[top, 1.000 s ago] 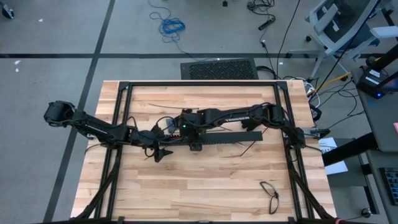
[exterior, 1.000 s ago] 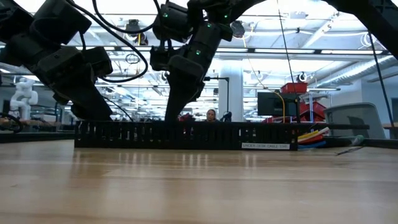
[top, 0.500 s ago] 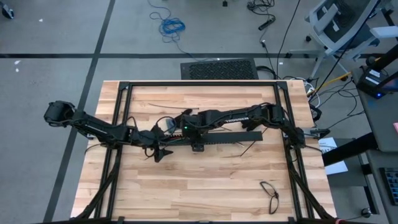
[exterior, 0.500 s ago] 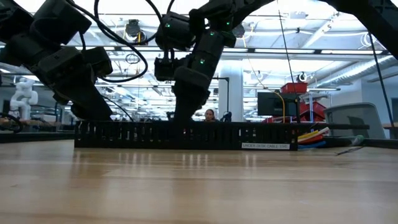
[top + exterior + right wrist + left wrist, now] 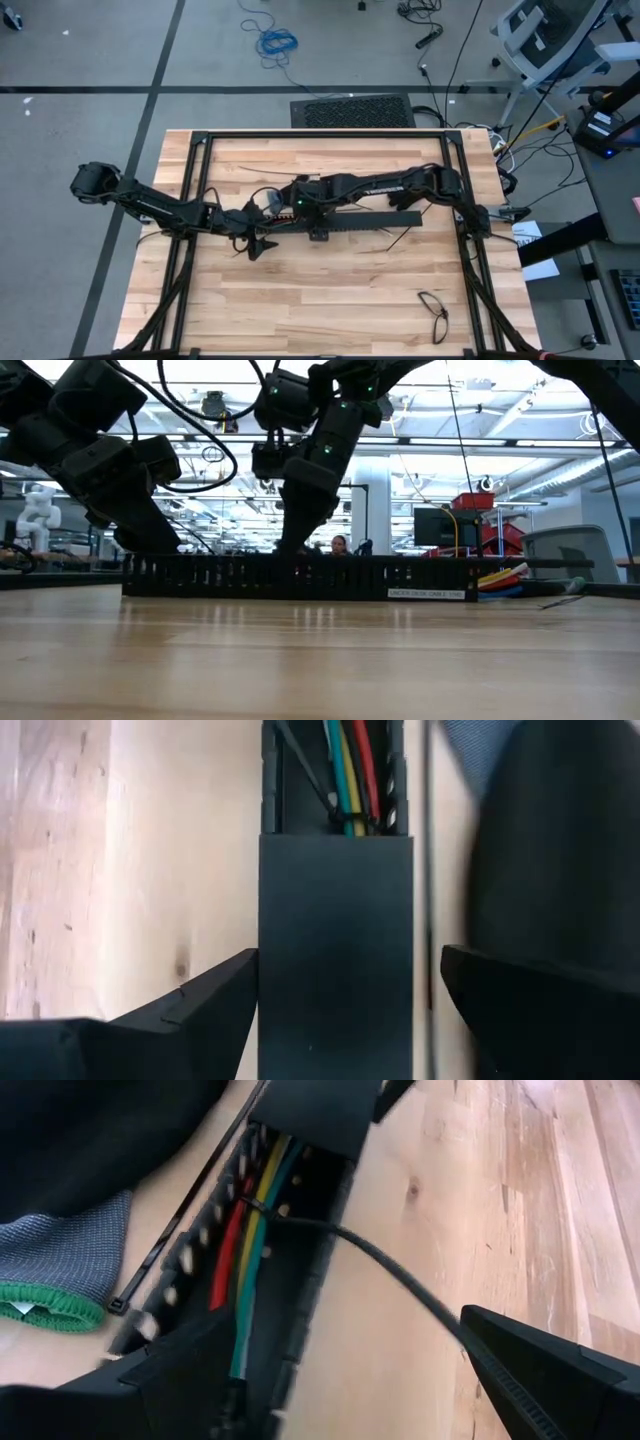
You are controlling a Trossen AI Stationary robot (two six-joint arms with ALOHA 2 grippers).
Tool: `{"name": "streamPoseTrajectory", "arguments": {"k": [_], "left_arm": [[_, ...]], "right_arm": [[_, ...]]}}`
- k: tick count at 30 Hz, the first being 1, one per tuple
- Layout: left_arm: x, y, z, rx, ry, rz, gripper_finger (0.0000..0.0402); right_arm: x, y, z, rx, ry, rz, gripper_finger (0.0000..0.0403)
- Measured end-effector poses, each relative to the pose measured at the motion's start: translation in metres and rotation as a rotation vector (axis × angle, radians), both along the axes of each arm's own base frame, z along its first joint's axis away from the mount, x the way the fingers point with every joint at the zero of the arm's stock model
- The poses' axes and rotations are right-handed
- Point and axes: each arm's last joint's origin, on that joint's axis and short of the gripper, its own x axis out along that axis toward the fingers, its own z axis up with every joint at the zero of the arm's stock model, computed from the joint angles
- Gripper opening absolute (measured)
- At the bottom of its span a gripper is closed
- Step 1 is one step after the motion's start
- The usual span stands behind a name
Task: Ziptie cables
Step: Close the cable duct
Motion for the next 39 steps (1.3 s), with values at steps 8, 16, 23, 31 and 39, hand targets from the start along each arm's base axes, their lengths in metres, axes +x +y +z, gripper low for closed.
{"name": "streamPoseTrajectory", "arguments": {"k": [8,16,23,31,39], "left_arm": [[0.0000,0.0001,-0.0001,0.000,0.001,0.000,0.0380],[0.0000,0.0000,0.0000,0.000,0.001,0.000,0.0380],[-0.0001,-0.0003,0.0000,-0.007,0.001,-0.008,0.0380],[0.0000,-0.0004,0.0000,-0.008,0.001,-0.008,0.0380],[0.0000,-0.0004,0.0000,-0.010,0.001,-0.007,0.0380]], "right_arm": [[-0.0063,-0.0066,0.0045,-0.020,0.038,-0.006,0.0306],[-0.0066,-0.0056,0.0044,0.001,0.040,-0.004,0.0306],[-0.0064,-0.0058,0.0032,0.003,0.043,-0.011,0.0306],[-0.0041,-0.0060,0.0028,0.004,0.023,-0.020,0.0284],[-0.0030,-0.0061,0.0032,0.002,0.011,-0.017,0.0228]]}}
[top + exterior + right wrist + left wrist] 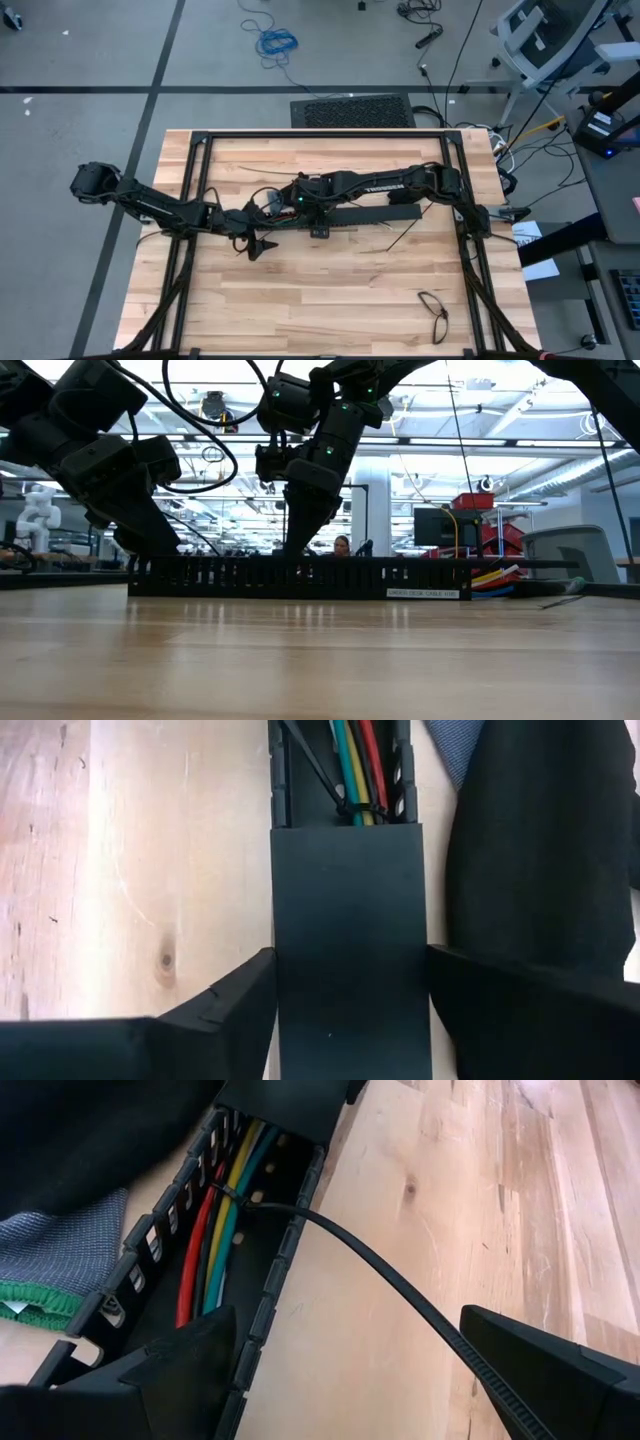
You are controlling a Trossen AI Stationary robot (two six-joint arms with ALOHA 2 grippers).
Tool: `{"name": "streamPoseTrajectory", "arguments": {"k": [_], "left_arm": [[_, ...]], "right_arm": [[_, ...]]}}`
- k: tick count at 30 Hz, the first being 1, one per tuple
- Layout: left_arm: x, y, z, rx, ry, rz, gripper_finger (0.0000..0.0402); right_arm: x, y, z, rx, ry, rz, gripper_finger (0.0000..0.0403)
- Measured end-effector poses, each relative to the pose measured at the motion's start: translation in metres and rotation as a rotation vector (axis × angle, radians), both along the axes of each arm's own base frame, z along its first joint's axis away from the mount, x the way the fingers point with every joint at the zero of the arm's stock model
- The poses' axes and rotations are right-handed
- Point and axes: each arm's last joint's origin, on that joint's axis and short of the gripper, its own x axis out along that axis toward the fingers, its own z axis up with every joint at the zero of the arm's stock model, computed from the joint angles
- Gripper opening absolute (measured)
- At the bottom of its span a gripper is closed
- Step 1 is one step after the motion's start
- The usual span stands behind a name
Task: Ziptie cables
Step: Close the cable duct
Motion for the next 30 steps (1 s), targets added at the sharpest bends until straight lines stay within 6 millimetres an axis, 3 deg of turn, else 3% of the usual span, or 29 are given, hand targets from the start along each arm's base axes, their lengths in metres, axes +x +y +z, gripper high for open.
{"name": "streamPoseTrajectory", "arguments": {"k": [15,26,30], "left_arm": [[-0.0001,0.0000,-0.0001,0.000,0.002,-0.001,0.0380],[-0.0015,0.0000,-0.0019,-0.035,0.026,0.021,0.0380],[-0.0014,0.0000,-0.0017,-0.031,0.024,0.017,0.0380]], "right_arm": [[-0.0001,0.0001,0.0000,-0.003,0.000,0.019,0.0268],[0.0002,0.0002,0.0003,0.000,-0.003,0.016,0.0214],[0.0003,0.0003,0.0013,0.005,-0.006,0.017,0.0211]]}}
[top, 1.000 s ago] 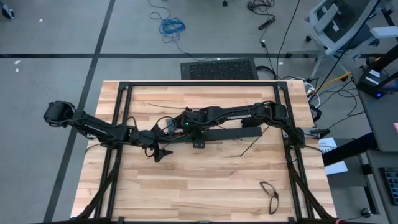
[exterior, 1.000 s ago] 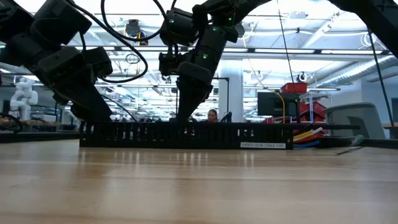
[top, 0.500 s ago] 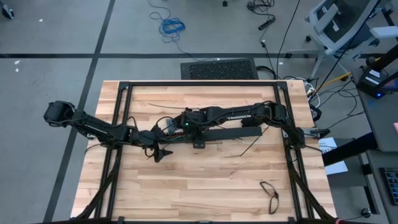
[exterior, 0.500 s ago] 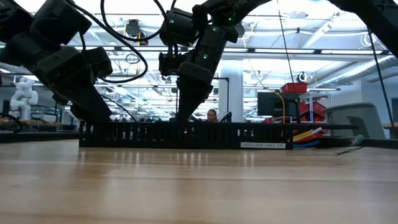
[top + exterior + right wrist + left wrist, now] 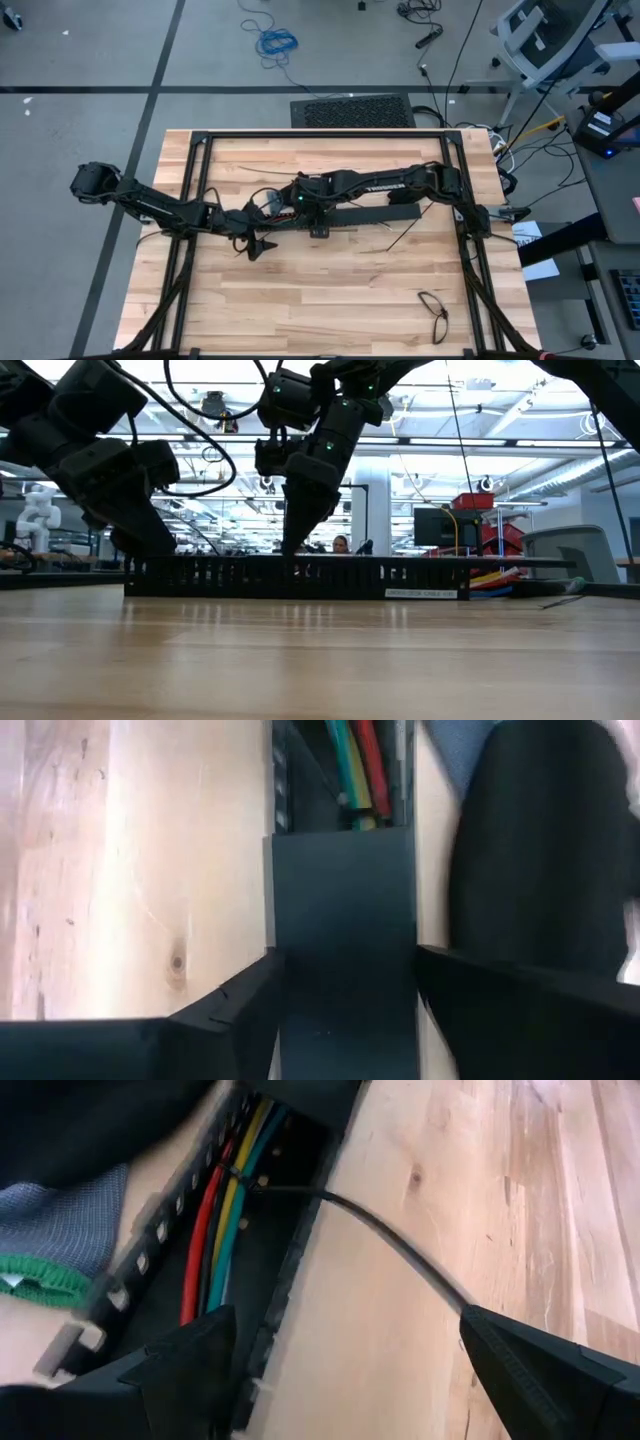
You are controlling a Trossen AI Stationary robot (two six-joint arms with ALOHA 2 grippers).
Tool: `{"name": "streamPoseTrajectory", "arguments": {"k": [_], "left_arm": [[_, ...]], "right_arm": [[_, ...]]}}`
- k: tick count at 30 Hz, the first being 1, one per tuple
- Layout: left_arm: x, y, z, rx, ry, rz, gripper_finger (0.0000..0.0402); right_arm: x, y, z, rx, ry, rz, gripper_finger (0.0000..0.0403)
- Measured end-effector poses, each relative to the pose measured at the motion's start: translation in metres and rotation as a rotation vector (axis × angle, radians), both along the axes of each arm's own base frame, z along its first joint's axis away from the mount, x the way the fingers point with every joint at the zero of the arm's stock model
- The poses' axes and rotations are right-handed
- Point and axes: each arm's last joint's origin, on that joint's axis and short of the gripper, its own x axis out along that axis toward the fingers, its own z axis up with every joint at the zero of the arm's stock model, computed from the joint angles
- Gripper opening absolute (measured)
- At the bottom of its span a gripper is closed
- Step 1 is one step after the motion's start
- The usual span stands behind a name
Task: Ziptie cables
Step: Close the cable duct
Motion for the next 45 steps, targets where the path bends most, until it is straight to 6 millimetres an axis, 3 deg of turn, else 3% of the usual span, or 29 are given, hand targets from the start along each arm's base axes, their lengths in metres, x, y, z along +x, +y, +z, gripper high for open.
{"name": "streamPoseTrajectory", "arguments": {"k": [14,35,45], "left_arm": [[0.003,-0.001,0.004,0.086,-0.046,-0.076,0.0380],[0.002,0.000,0.003,0.087,-0.038,-0.077,0.0380],[0.002,0.000,0.003,0.086,-0.038,-0.076,0.0380]], "right_arm": [[0.001,-0.001,0.000,-0.003,-0.007,-0.018,0.0188],[0.000,0.000,-0.001,0.078,0.000,-0.001,0.0283],[-0.007,0.003,0.012,0.133,0.008,-0.012,0.0304]]}}
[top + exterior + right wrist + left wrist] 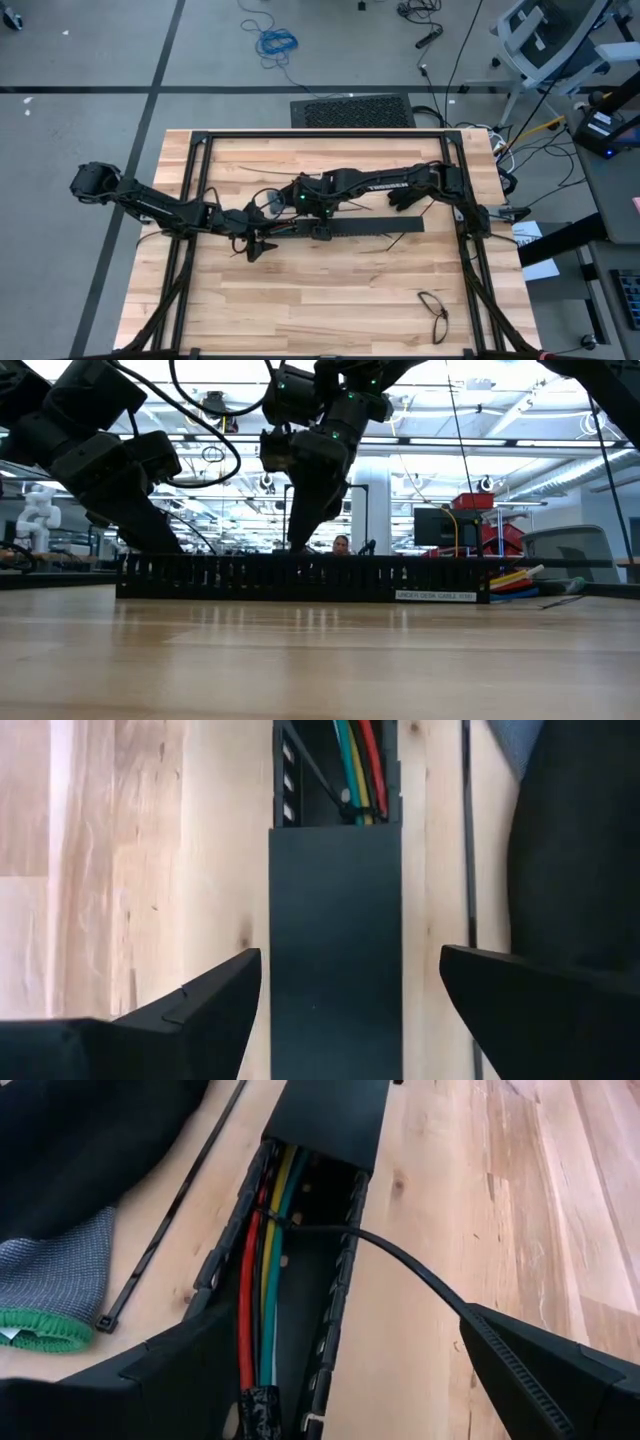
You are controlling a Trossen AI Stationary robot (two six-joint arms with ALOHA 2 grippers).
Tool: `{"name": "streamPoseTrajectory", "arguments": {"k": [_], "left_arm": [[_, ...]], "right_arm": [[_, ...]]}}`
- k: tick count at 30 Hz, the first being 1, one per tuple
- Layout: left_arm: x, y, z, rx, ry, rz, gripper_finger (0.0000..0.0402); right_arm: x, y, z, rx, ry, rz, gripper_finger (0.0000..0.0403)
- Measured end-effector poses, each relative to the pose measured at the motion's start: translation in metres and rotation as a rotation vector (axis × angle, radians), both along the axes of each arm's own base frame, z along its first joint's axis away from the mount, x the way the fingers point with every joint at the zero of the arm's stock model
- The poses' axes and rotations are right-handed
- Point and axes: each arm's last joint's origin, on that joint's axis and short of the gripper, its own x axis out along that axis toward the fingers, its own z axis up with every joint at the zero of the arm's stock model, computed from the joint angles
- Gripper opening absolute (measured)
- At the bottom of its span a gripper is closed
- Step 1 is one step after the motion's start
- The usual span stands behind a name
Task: Ziptie cables
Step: Close the cable duct
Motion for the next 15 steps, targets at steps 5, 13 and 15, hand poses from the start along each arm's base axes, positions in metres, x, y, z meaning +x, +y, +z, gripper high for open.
{"name": "streamPoseTrajectory", "arguments": {"k": [5,13,15], "left_arm": [[0.000,0.000,0.000,0.000,0.000,0.000,0.0380],[0.000,0.000,0.000,0.001,0.001,0.000,0.0380],[0.000,0.000,0.000,0.001,0.003,-0.001,0.0380]], "right_arm": [[0.000,0.009,0.000,0.019,0.004,0.007,0.0304],[0.003,0.025,-0.003,-0.029,0.001,0.016,0.0304],[0.003,0.024,-0.004,-0.063,0.004,0.005,0.0304]]}}
